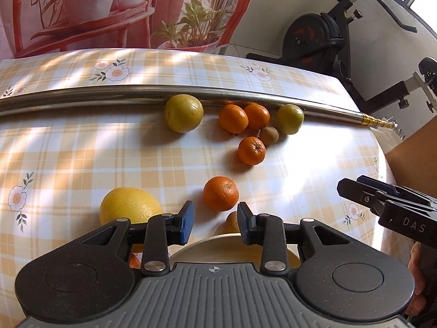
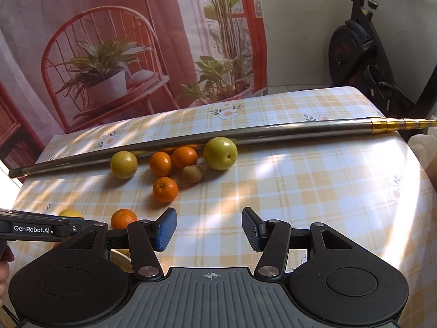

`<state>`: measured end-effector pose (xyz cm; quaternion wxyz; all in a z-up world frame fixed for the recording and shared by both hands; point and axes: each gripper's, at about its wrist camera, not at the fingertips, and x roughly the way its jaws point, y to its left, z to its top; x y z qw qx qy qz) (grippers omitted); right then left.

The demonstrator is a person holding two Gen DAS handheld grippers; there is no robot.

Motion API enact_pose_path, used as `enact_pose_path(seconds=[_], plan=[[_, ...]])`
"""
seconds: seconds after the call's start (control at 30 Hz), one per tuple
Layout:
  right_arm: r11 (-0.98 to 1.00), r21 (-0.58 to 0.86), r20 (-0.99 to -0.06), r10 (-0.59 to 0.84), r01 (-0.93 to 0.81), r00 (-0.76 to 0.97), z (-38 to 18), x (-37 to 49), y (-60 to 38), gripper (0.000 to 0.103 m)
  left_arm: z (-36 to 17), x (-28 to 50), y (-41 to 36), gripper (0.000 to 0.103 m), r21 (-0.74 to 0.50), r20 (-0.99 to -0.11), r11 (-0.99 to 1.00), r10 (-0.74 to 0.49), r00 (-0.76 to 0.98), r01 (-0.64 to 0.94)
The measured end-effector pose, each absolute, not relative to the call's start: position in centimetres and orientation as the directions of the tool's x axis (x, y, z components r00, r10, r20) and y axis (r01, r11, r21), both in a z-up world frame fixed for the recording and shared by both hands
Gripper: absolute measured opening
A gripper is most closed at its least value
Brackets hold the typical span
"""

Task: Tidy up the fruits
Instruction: 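Move the open right tool toward an orange beside the plate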

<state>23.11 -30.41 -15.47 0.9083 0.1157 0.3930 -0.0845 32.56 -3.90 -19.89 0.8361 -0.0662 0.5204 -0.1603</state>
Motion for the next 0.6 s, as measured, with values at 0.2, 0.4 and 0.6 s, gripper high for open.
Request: enact_pose_path(seconds=[0.2, 0.4, 0.6], plan=[[0.946, 0.177, -0.745, -0.051, 0.271, 0.666, -16.6, 23.0, -31.6, 0.050, -21.2, 34.0, -5.4, 0.036, -0.312, -0.870, 0.934, -0.354, 0.342, 0.174], [0.936, 0.195, -0.751, -0.049, 0.293, 0.658, -17.4, 22.4, -32.6, 0.050, -22.1, 34.1, -6.7, 0.036, -0.302, -0.884, 0.935, -0.348, 0.313, 0.188], [0.931, 0.205, -0.752, -0.047, 0.301, 0.657, -17.6, 22.1, -33.0, 0.050, -23.0, 33.8, -7.9, 0.034, -0.241, -0.900, 0.945, -0.303, 0.313, 0.219]])
